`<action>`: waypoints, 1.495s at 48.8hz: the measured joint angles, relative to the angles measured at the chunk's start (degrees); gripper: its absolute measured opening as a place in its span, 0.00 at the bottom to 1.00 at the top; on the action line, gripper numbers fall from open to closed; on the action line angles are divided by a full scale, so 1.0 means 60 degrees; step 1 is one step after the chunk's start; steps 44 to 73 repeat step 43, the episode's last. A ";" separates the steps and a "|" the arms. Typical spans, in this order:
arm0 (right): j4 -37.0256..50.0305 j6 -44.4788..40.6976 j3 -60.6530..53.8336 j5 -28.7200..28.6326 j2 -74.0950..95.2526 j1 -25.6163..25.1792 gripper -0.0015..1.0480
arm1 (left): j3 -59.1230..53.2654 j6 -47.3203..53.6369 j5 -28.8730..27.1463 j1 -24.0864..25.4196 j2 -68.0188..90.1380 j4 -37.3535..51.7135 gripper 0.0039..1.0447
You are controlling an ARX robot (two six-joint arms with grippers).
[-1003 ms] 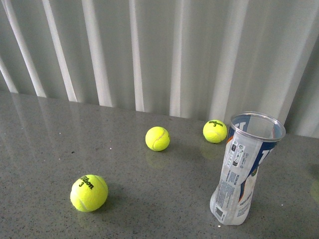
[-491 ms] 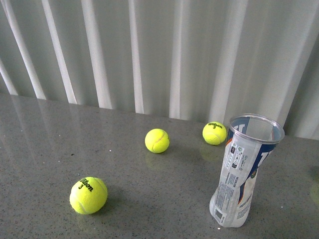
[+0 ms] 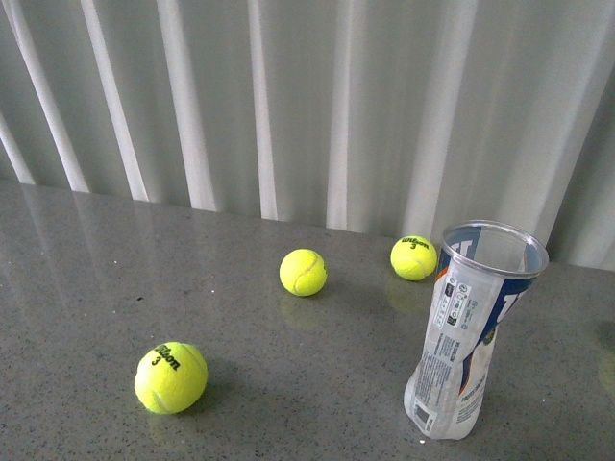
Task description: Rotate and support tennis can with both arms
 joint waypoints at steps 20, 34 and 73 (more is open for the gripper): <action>0.0000 0.0000 0.0000 0.0000 0.0000 0.0000 0.93 | 0.0000 0.0004 0.0000 0.0000 -0.0004 0.0000 0.84; 0.0000 0.0000 0.0000 0.0000 0.0000 0.0000 0.93 | 0.0000 0.0004 0.0000 0.0000 -0.0004 0.0000 0.94; 0.0000 0.0000 0.0000 0.0000 0.0000 0.0000 0.93 | 0.0000 0.0007 0.0000 0.0000 -0.0004 -0.0004 0.94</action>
